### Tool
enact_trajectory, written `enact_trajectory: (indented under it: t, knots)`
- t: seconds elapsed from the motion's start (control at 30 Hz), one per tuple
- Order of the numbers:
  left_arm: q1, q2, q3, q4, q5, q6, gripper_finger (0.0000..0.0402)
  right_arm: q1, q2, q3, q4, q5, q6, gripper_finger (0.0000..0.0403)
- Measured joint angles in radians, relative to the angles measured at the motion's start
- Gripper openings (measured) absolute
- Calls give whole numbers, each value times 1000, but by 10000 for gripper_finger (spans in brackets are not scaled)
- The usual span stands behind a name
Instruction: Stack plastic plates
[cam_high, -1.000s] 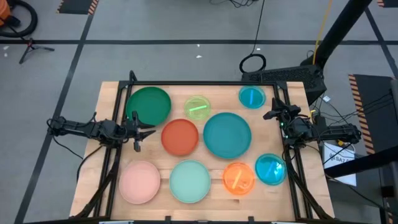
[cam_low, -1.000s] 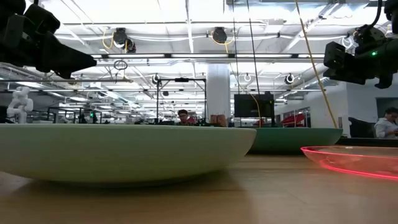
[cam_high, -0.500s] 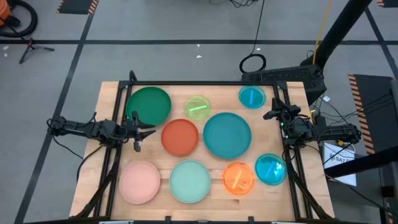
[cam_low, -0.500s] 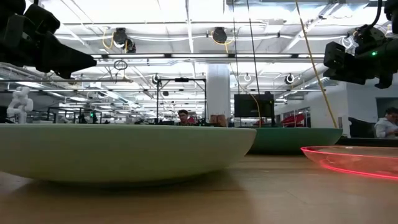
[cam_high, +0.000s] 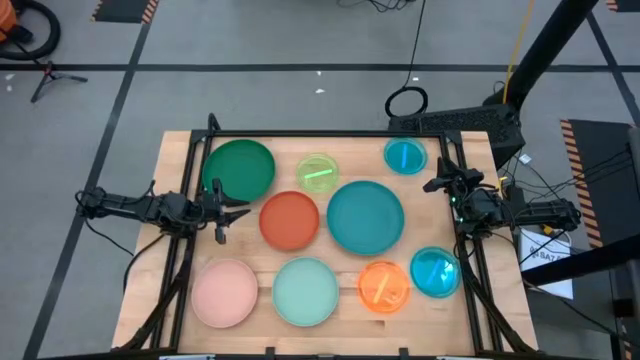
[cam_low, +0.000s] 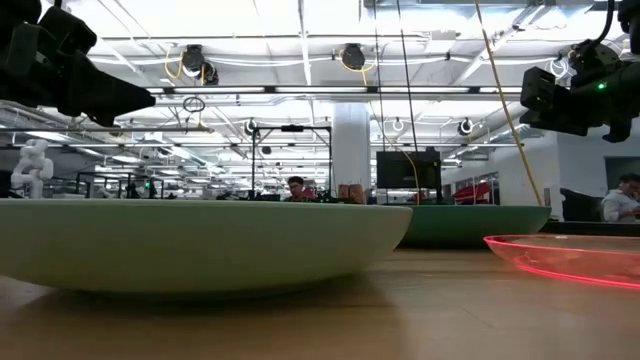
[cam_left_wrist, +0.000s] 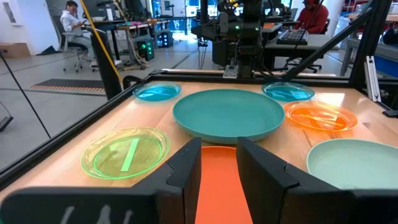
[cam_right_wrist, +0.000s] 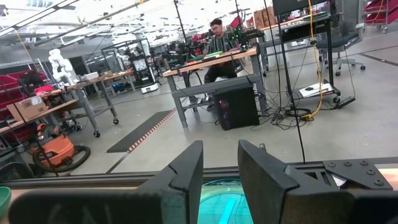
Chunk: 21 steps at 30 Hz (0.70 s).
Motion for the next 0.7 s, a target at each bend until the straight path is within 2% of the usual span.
enact_trajectory:
  t: [0.3,0.47,0.7]
  knots:
    - [0,0,0,0,0,0,108,0,0,0,0,0,0,93]
    - [0,0,34,-23,0,152,108,0,0,0,0,0,0,93]
    - [0,0,91,-18,0,161,108,0,0,0,0,0,0,93]
